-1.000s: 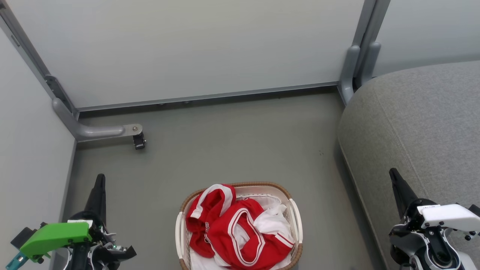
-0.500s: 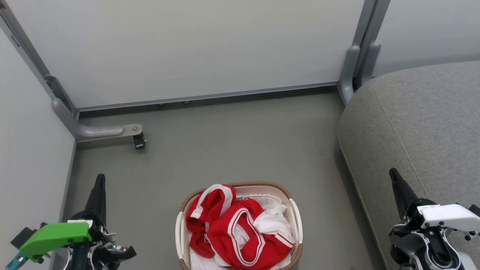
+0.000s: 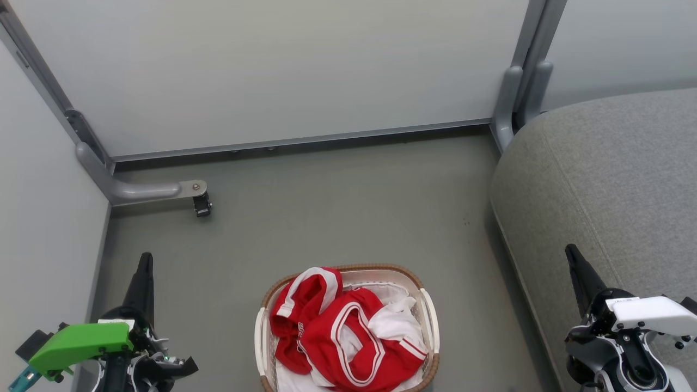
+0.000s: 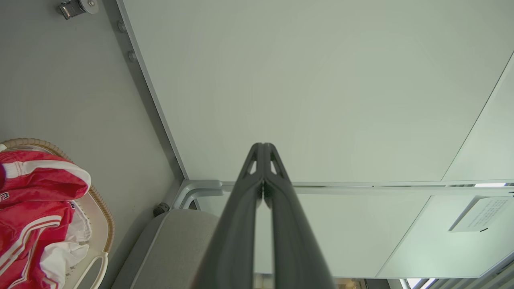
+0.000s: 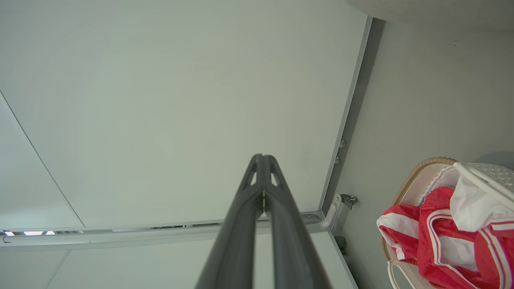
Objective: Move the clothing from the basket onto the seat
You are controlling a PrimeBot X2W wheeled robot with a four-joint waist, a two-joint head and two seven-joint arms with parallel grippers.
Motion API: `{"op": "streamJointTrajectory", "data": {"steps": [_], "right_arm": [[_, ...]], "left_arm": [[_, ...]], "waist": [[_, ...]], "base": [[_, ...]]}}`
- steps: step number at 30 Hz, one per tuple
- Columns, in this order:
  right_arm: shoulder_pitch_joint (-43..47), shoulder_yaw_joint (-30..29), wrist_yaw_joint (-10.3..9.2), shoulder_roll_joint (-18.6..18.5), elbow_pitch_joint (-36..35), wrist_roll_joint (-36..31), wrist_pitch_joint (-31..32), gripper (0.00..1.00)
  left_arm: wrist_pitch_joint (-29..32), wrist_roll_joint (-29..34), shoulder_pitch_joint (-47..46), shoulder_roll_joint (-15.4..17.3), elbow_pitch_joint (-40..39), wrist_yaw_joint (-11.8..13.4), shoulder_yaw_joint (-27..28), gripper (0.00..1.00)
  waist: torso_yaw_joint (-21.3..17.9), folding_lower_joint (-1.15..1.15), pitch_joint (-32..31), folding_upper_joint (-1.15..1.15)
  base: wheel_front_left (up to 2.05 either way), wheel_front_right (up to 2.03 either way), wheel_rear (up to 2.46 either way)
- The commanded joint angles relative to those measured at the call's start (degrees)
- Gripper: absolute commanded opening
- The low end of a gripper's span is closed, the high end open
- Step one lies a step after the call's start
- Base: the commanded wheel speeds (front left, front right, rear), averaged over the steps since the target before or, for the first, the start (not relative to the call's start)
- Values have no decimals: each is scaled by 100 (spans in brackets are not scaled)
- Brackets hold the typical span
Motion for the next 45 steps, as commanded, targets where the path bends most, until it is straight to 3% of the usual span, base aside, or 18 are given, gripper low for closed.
{"op": "streamJointTrajectory", "data": {"steps": [1,29,30,45], "right_arm": [[-17,-2,0,-33,-21,17,-4,0],[-17,-2,0,-33,-21,17,-4,0],[0,0,0,0,0,0,0,100],[248,258,-1,53,140,-131,-295,100]], "left_arm": [[10,36,-80,19,-2,-33,2,0],[10,36,-80,19,-1,-34,2,0],[0,0,0,0,-2,0,0,100],[-297,222,280,-39,88,9,-309,100]], "waist": [[0,0,0,0],[0,0,0,0],[0,0,0,0],[-1,0,1,0]], "base": [[0,0,0],[0,0,0],[0,0,0],[0,0,0]]}}
